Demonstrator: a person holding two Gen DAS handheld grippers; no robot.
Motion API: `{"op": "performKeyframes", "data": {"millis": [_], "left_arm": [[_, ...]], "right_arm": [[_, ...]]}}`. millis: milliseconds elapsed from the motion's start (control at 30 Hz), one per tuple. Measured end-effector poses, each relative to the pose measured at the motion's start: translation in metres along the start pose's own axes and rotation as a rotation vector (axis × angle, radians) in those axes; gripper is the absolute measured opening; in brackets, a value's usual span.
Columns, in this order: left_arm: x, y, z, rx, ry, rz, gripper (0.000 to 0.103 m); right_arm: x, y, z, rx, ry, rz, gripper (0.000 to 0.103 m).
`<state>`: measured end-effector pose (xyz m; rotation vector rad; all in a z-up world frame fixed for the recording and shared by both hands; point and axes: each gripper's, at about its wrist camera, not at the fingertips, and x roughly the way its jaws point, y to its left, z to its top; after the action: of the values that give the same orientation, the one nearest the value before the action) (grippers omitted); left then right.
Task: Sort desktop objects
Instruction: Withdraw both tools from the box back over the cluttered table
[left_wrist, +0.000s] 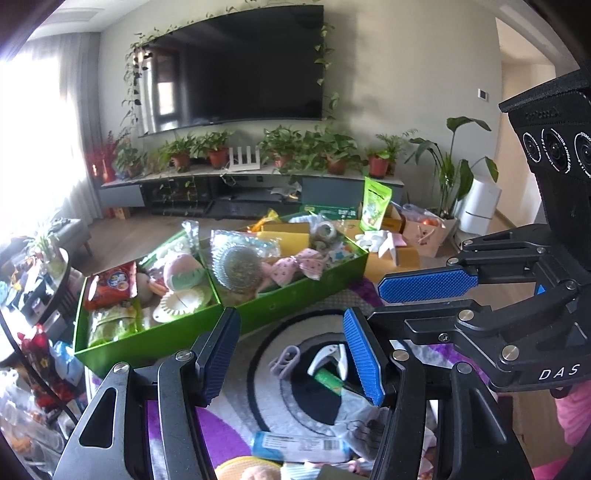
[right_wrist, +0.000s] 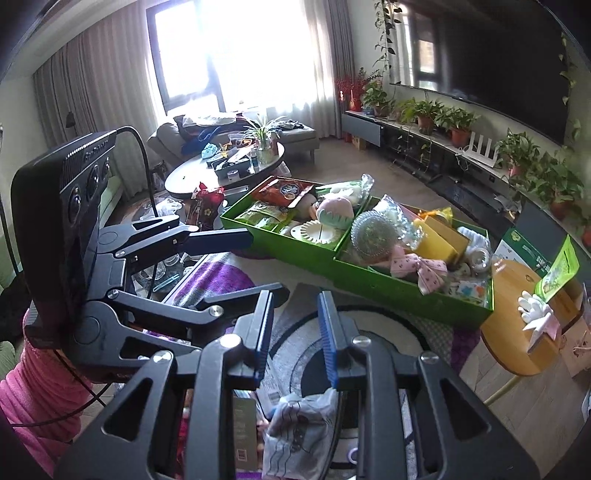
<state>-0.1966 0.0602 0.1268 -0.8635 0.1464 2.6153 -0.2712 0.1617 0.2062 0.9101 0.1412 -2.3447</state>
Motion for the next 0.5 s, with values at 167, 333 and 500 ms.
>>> {"op": "performKeyframes", "data": {"millis": [167,333,500], "left_arm": [[0.001,-0.012,-0.007,0.018,0.011,-0.002,0.059],[0.002,-0.019,-0.016,0.011,0.023,-0.021,0.059],[0.003,-0.027,-0.025,0.013,0.037,-0.035,0.059]], "right_arm": [[-0.004,-0.004,-0.013,0.008,0.005,0.004,0.024],[-0.007,-0.006,-0.027,0.017,0.012,0.010,0.024],[-0.008,-0.009,-0.039,0.036,0.023,0.021,0.024]]}}
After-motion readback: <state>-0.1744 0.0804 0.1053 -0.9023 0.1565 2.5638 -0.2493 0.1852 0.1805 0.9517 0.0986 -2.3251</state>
